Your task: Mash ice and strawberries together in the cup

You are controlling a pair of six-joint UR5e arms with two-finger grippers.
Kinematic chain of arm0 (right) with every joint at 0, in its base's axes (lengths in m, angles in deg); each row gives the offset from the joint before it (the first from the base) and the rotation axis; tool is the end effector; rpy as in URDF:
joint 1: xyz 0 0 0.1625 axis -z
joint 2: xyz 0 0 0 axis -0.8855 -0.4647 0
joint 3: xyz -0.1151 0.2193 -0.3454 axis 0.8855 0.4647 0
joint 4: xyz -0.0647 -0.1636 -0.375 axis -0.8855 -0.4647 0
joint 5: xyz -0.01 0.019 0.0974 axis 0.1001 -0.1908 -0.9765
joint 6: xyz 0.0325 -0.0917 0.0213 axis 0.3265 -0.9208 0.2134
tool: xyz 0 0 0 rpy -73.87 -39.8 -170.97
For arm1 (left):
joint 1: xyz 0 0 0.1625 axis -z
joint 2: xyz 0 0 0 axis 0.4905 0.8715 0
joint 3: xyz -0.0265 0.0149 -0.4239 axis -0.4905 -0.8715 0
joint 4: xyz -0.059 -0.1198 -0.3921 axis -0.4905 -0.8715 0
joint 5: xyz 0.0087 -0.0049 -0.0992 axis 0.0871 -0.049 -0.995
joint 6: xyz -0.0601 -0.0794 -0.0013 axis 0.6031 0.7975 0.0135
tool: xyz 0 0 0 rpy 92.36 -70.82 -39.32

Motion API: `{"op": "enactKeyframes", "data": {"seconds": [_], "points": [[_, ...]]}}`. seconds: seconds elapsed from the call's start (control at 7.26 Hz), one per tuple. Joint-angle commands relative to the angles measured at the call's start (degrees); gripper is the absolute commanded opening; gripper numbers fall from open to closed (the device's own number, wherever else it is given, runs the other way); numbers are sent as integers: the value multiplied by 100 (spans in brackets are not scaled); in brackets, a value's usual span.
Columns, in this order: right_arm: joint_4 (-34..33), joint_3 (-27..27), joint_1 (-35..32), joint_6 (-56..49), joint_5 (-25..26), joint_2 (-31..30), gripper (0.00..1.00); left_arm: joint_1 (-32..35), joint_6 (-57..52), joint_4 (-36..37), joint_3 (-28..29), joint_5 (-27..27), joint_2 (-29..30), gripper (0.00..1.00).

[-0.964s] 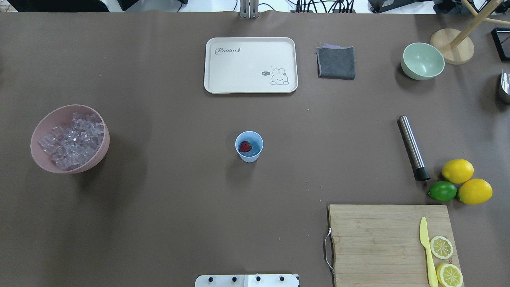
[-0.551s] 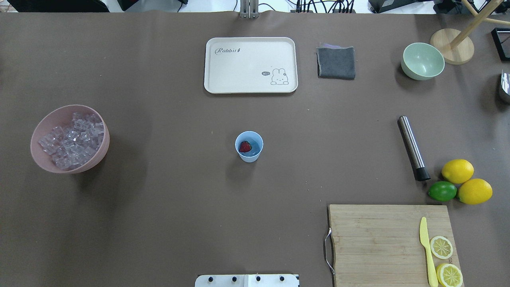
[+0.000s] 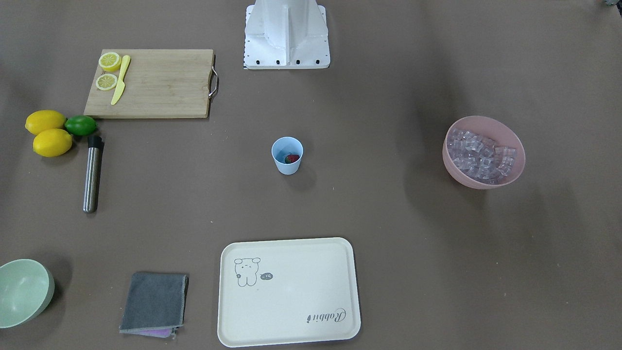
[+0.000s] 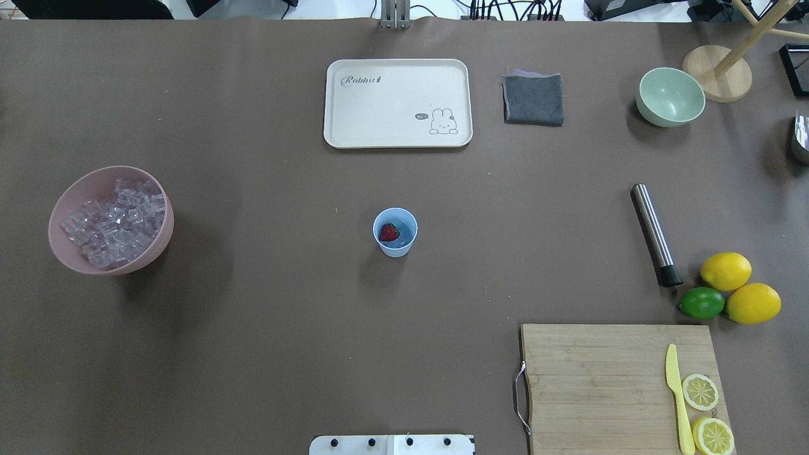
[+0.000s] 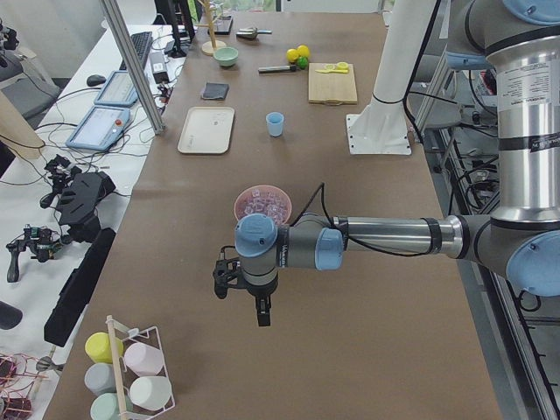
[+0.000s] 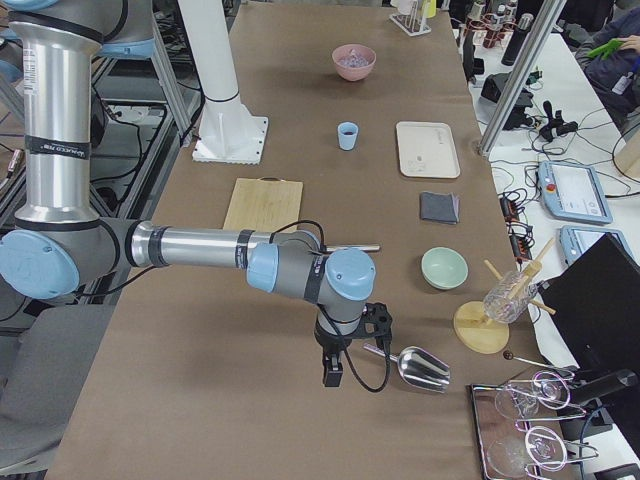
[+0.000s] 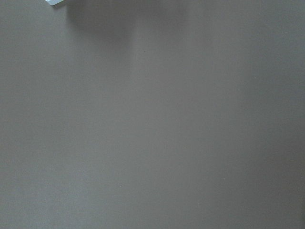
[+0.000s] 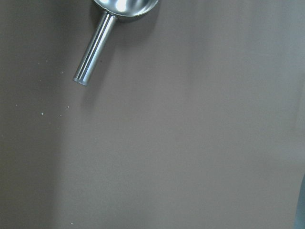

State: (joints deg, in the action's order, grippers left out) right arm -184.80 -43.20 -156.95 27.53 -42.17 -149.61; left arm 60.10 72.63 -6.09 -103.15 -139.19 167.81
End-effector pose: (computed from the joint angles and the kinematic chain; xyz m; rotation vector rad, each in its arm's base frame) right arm 0.1127 -0.4316 0.6782 -0.0439 -0.6126 -0.1322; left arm -0.0635 -0.4343 0.6564 -0.0285 0.7231 -0.1077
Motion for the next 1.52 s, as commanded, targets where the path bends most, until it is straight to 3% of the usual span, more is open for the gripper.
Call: {"op": "enactKeyframes", "data": {"seconds": [0.0, 1.38], "points": [[235, 33, -2, 5, -35, -46, 100, -9, -10, -33, -12, -5, -1, 99], [253, -46, -2, -57, -44, -20, 100, -9, -10, -121, 15, 3, -27, 99]]}}
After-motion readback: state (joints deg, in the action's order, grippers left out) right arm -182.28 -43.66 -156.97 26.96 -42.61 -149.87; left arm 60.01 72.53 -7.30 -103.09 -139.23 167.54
